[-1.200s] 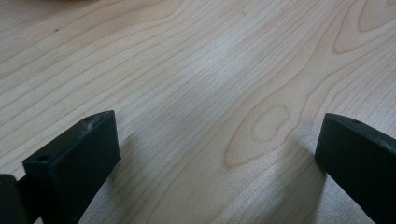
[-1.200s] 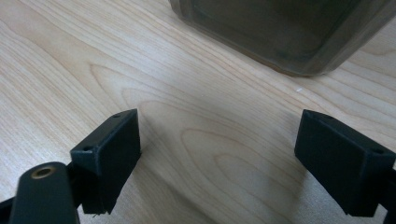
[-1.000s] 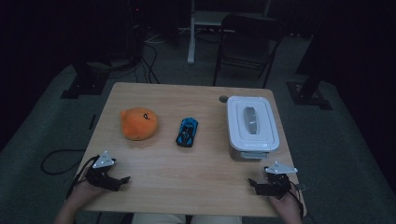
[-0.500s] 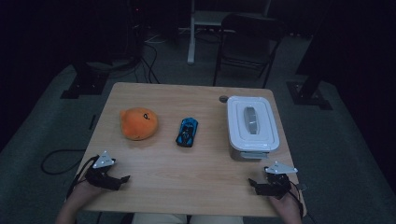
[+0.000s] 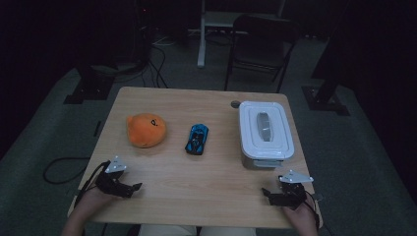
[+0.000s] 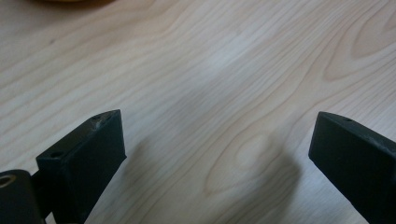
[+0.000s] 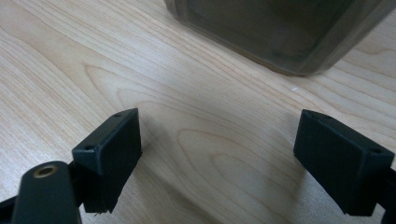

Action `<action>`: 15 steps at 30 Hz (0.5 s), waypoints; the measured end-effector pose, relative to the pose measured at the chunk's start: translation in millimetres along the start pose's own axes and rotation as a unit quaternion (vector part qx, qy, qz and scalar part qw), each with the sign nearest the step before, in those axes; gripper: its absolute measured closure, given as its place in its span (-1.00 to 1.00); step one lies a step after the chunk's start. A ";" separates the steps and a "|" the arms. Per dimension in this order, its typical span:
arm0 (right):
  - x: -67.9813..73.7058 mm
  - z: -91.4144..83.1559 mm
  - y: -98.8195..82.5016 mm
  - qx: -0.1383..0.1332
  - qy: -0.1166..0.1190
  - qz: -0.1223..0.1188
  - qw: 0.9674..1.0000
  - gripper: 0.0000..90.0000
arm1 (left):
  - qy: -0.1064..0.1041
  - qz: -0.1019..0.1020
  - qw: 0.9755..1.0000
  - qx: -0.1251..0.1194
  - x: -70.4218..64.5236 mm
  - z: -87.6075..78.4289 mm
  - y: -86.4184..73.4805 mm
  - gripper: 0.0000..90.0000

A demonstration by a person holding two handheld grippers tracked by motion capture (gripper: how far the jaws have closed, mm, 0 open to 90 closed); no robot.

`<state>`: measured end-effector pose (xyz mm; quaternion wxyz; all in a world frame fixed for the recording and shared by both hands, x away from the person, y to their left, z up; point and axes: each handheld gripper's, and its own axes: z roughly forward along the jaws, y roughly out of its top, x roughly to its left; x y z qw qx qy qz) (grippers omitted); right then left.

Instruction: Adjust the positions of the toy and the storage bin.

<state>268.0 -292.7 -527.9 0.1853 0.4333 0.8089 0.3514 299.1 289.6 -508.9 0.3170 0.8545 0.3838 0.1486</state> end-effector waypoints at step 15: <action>0.0 -0.1 0.0 0.000 0.000 0.000 1.000 -0.67 | -0.018 0.028 0.999 0.004 -22.3 14.9 41.9 -0.91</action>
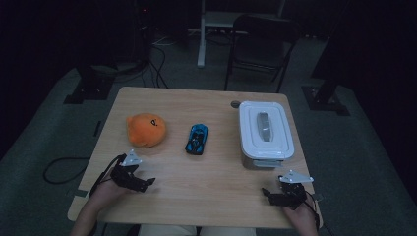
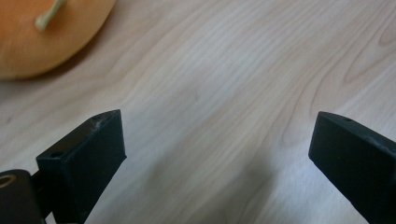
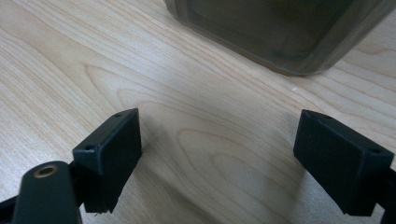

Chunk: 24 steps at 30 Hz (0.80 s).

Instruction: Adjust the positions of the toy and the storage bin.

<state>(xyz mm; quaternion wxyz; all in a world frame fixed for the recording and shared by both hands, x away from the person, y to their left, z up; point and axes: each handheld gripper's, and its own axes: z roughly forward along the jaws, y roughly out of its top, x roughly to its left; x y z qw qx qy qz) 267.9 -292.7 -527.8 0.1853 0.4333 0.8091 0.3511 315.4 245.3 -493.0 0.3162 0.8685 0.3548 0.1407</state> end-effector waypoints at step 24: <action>0.0 0.0 0.0 0.000 0.000 0.000 1.000 -0.67 | 0.009 0.003 1.000 0.010 -27.4 38.6 61.4 -0.91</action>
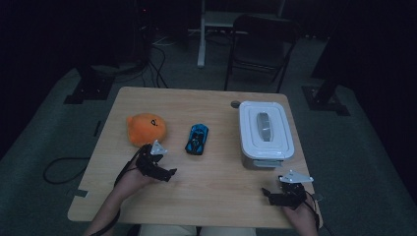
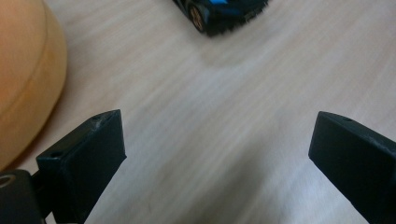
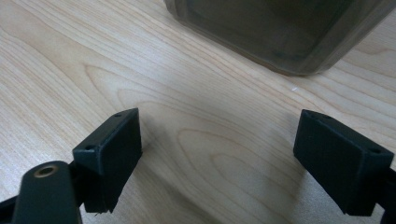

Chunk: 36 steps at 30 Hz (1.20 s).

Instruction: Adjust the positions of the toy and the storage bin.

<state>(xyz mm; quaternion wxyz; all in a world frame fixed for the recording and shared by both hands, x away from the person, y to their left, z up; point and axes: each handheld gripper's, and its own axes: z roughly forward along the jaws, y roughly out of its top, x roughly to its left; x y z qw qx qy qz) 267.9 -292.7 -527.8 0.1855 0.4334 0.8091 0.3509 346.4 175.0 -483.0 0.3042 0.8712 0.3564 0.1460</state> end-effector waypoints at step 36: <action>-0.4 0.0 0.0 0.000 -0.003 0.002 1.000 -0.67 | 0.026 -0.036 0.999 -0.008 -16.8 59.1 91.3 -0.90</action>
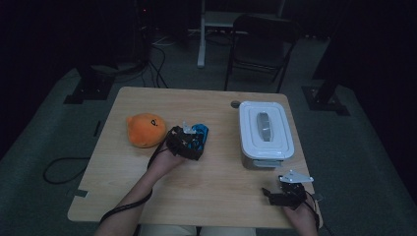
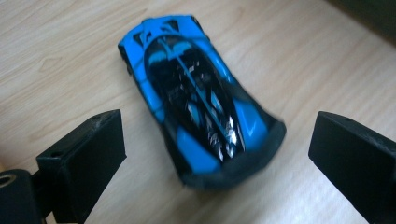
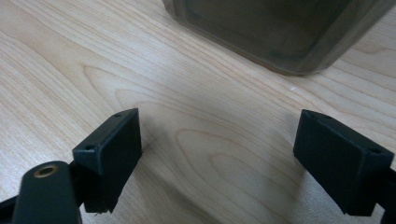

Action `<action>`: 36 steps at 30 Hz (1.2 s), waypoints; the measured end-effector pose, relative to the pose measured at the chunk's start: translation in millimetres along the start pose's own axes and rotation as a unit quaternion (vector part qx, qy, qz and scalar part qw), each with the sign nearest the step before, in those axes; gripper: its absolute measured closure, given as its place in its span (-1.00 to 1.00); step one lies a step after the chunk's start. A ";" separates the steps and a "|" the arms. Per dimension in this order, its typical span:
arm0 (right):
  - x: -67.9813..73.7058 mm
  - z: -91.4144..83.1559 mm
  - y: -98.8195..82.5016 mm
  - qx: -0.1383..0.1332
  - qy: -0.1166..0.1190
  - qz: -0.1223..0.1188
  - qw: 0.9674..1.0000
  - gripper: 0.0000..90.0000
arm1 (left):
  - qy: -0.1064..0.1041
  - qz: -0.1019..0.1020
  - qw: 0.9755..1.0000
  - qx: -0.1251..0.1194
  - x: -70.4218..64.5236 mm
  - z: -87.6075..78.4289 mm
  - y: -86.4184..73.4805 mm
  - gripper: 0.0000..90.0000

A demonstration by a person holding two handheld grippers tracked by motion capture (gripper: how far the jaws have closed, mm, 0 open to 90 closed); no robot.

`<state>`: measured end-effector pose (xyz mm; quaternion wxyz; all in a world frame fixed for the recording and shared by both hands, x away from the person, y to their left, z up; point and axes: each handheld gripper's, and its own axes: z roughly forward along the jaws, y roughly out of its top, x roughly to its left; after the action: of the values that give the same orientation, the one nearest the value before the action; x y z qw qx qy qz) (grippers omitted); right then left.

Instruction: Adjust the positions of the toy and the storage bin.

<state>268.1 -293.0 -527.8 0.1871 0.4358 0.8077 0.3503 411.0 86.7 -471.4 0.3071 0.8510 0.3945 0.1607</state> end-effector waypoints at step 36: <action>-0.3 -0.1 0.0 0.000 -0.003 0.003 1.000 -0.67 | 0.059 -0.106 0.992 0.021 4.4 67.1 17.6 -0.61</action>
<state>268.1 -293.3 -527.7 0.1886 0.4394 0.8059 0.3492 458.5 54.7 -510.8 0.2808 0.7996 0.5031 0.1693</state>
